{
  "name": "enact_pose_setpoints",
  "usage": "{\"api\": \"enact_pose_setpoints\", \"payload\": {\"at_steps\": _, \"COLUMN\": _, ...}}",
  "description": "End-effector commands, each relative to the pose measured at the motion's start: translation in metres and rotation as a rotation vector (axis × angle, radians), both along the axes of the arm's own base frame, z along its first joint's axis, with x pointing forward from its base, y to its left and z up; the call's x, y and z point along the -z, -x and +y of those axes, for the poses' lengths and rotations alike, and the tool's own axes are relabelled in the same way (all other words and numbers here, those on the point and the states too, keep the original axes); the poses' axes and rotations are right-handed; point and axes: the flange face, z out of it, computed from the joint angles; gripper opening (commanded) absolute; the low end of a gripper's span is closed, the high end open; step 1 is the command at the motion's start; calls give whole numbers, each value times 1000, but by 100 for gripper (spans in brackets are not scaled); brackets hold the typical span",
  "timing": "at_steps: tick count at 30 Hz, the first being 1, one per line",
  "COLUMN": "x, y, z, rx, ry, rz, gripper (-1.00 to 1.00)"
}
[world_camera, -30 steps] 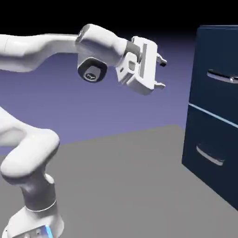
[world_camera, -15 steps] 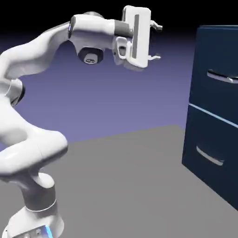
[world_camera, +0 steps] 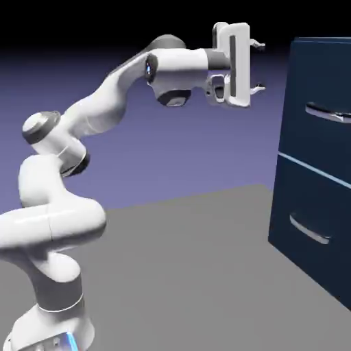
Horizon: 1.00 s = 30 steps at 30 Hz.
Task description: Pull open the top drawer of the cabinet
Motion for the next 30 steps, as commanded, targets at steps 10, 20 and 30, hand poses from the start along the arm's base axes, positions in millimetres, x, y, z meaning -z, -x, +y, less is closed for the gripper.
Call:
{"api": "enact_pose_setpoints", "payload": {"at_steps": 10, "x": 100, "y": -101, "z": -60, "rx": -79, "ry": -168, "rz": -10, "gripper": 0}}
{"api": "enact_pose_setpoints", "payload": {"at_steps": 20, "x": 100, "y": -142, "z": -60, "rx": -79, "ry": -168, "rz": -10, "gripper": -100}}
{"api": "enact_pose_setpoints", "payload": {"at_steps": 30, "x": 100, "y": -40, "z": -60, "rx": -79, "ry": -168, "rz": -10, "gripper": -100}}
